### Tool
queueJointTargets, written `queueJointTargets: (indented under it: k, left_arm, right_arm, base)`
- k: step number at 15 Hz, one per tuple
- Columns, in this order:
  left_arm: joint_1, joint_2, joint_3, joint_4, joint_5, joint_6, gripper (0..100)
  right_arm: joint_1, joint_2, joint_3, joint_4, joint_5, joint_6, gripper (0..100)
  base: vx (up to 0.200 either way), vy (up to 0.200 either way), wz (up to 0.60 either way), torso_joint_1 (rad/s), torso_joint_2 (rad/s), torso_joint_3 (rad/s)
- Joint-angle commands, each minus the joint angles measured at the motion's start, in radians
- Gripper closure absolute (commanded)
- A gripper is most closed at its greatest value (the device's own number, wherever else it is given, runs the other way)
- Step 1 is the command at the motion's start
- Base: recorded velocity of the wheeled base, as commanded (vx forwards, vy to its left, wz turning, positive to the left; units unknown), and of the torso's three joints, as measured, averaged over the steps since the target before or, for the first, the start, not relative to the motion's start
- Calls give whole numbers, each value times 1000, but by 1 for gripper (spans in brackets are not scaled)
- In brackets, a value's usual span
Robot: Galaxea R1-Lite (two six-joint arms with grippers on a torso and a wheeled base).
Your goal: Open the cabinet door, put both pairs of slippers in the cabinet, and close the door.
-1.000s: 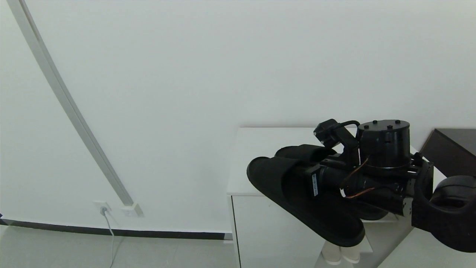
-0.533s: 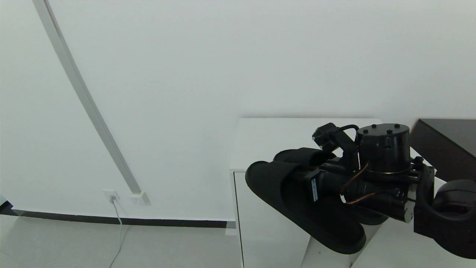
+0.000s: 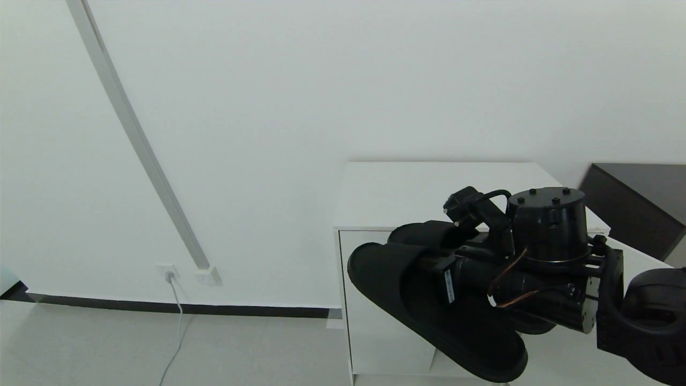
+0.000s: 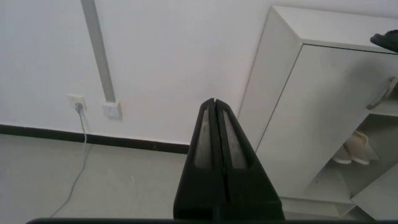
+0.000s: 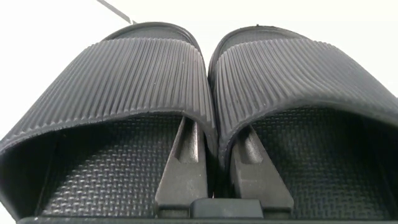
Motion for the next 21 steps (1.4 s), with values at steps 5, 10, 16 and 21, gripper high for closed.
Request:
queueJointTargets:
  k: [5, 10, 16, 21]
  left_arm:
    - [0, 1, 0, -1, 0, -1, 100]
    - [0, 1, 0, 1, 0, 0, 100]
    - [0, 1, 0, 1, 0, 0, 100]
    - [0, 1, 0, 1, 0, 0, 100]
  right_arm:
    - [2, 9, 8, 0, 1, 0, 100]
    - [2, 9, 8, -2, -1, 0, 100]
    - [2, 10, 9, -2, 1, 0, 100]
    - [7, 9, 9, -2, -1, 0, 100]
  base:
    - [0, 0, 0, 0, 0, 0]
    - [0, -120, 0, 0, 1, 0]
    - [0, -200, 0, 1, 4, 1]
    - [0, -200, 0, 1, 1, 2]
